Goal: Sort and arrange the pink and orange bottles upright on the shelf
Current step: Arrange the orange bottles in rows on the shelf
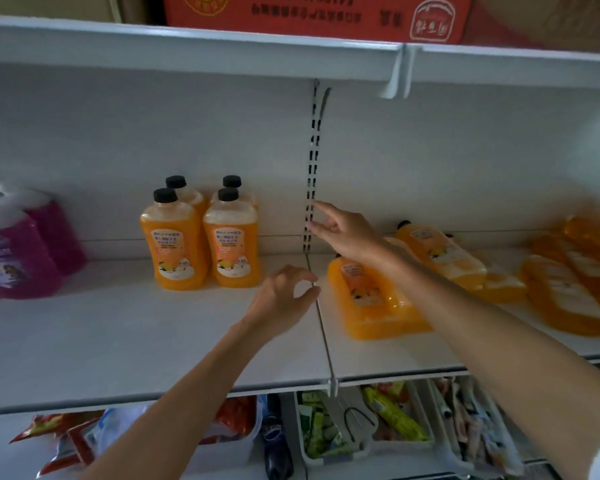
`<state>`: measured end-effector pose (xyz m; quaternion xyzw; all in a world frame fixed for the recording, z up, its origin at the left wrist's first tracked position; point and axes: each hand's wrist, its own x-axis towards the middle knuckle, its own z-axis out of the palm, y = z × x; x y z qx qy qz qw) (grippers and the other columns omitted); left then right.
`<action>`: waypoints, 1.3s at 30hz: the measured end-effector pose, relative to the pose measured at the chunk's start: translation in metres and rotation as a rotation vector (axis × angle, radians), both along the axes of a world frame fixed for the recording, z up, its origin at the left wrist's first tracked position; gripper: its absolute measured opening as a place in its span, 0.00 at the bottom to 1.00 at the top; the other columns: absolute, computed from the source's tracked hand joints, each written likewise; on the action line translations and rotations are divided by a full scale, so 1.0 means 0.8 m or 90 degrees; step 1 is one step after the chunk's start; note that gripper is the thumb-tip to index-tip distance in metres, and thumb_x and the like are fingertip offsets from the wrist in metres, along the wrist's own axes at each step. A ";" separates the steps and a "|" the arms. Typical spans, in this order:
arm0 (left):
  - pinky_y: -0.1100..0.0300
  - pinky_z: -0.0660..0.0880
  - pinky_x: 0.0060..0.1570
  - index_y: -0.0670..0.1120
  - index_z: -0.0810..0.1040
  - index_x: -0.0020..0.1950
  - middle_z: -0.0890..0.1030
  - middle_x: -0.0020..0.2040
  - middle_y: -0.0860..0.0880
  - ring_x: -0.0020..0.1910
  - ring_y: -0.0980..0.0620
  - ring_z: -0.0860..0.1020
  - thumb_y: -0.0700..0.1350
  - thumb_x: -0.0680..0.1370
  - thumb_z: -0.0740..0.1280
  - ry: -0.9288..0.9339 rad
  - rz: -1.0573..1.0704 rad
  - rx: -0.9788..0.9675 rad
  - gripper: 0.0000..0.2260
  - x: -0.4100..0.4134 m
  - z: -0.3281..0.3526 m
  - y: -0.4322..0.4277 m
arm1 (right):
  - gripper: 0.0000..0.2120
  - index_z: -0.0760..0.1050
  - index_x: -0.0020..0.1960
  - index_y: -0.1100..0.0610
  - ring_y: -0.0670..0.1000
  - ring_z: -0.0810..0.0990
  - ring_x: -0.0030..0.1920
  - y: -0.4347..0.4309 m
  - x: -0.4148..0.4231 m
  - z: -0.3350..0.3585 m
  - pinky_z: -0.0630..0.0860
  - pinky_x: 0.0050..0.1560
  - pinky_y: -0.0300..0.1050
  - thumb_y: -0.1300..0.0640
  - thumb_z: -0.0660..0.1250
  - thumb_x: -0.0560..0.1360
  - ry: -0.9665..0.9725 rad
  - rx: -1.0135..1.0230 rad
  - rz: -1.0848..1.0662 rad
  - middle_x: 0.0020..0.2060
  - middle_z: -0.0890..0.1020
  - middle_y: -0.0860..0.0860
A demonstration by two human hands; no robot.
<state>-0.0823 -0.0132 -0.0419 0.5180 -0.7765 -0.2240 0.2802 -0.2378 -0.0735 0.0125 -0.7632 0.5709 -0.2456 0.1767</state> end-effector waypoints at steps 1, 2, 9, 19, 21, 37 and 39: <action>0.59 0.68 0.56 0.50 0.76 0.59 0.75 0.61 0.51 0.61 0.52 0.71 0.52 0.78 0.61 -0.010 -0.006 0.005 0.12 -0.017 0.002 -0.002 | 0.28 0.58 0.75 0.50 0.53 0.76 0.58 0.000 -0.024 0.003 0.74 0.58 0.47 0.41 0.57 0.78 0.019 -0.003 -0.024 0.59 0.77 0.53; 0.58 0.68 0.57 0.50 0.76 0.59 0.75 0.61 0.50 0.61 0.52 0.71 0.53 0.78 0.61 -0.016 -0.010 0.008 0.13 -0.033 0.003 -0.004 | 0.28 0.59 0.74 0.52 0.53 0.76 0.58 0.002 -0.046 0.005 0.74 0.58 0.47 0.41 0.57 0.78 0.030 -0.005 -0.049 0.59 0.77 0.53; 0.55 0.73 0.54 0.47 0.80 0.55 0.77 0.57 0.49 0.55 0.50 0.75 0.58 0.78 0.58 0.054 0.033 0.032 0.19 -0.111 0.001 -0.002 | 0.26 0.79 0.50 0.58 0.49 0.78 0.45 0.004 -0.148 -0.007 0.73 0.44 0.43 0.37 0.57 0.76 0.127 -0.026 -0.126 0.45 0.80 0.52; 0.43 0.72 0.57 0.56 0.79 0.43 0.80 0.52 0.52 0.58 0.45 0.73 0.79 0.61 0.57 0.165 0.102 0.114 0.30 -0.159 -0.022 0.002 | 0.35 0.77 0.47 0.62 0.59 0.73 0.59 0.002 -0.161 -0.026 0.70 0.59 0.51 0.31 0.52 0.74 0.261 -0.001 -0.115 0.57 0.76 0.60; 0.44 0.72 0.58 0.55 0.79 0.47 0.79 0.55 0.51 0.58 0.46 0.74 0.79 0.59 0.60 0.159 0.092 0.107 0.33 -0.162 -0.026 0.003 | 0.35 0.77 0.48 0.64 0.59 0.72 0.60 0.003 -0.162 -0.028 0.69 0.59 0.50 0.32 0.54 0.74 0.231 -0.017 -0.118 0.58 0.75 0.60; 0.61 0.76 0.54 0.56 0.70 0.63 0.78 0.58 0.50 0.57 0.54 0.77 0.52 0.71 0.71 0.369 -0.037 0.164 0.22 -0.154 -0.007 0.024 | 0.24 0.66 0.63 0.56 0.49 0.78 0.47 0.019 -0.148 -0.013 0.76 0.40 0.38 0.42 0.64 0.74 -0.151 -0.104 -0.056 0.51 0.75 0.49; 0.68 0.75 0.48 0.54 0.68 0.65 0.78 0.55 0.53 0.54 0.58 0.77 0.43 0.75 0.68 0.423 -0.060 0.202 0.21 -0.148 -0.006 0.025 | 0.27 0.63 0.67 0.55 0.46 0.78 0.44 0.021 -0.139 -0.005 0.74 0.35 0.33 0.44 0.67 0.73 -0.205 -0.049 -0.015 0.51 0.75 0.47</action>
